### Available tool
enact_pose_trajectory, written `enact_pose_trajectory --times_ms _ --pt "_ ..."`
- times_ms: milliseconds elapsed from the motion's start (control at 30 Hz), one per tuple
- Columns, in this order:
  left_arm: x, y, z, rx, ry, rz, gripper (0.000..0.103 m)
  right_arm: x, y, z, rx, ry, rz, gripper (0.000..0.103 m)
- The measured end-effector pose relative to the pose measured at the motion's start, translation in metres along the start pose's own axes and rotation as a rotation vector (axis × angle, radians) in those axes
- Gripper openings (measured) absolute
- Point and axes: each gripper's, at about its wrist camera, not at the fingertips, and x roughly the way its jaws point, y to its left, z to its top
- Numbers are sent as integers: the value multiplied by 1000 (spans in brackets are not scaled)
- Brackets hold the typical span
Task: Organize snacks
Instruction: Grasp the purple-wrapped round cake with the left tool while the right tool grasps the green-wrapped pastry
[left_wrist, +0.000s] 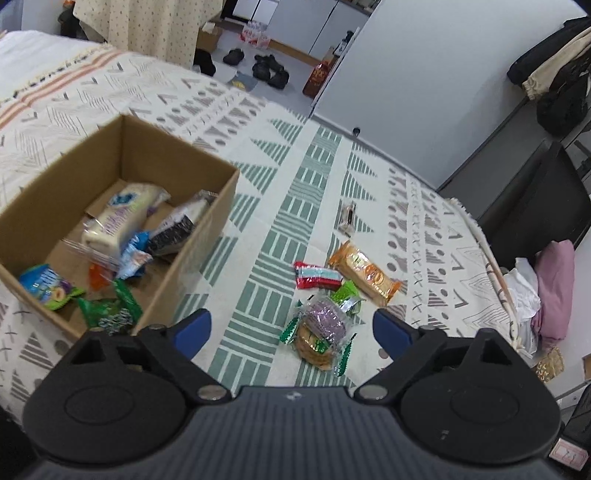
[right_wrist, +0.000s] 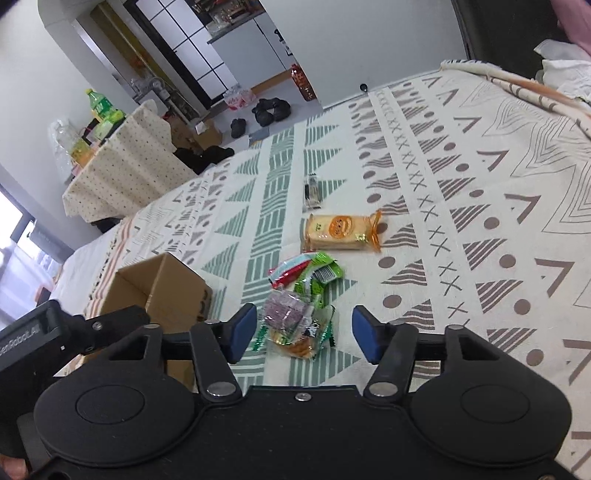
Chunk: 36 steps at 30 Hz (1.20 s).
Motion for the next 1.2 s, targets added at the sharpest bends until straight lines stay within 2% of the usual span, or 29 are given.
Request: enact_pose_trajectory --times_ms 100,233,533,900,1000,1100,1167,1200 --pt "18 0 -1 -7 23 -3 88 9 -4 0 -3 7 -16 56" --pt "40 -5 -2 -8 54 -5 84 24 -11 -2 1 35 -24 47" --pt "88 -12 1 -9 108 10 84 51 -28 -1 22 68 -55 45" --pt "127 -12 0 -21 170 21 84 75 -27 -3 0 133 6 46" --pt "126 -6 1 -30 162 24 75 80 -26 -3 -9 145 21 46" --pt "124 1 5 -48 156 8 57 85 -23 -4 -20 159 36 47" --pt "124 5 8 -65 158 -3 34 87 -19 -4 -36 161 47 53" --pt "125 7 10 -74 157 -3 32 89 -16 -4 -44 160 52 57"
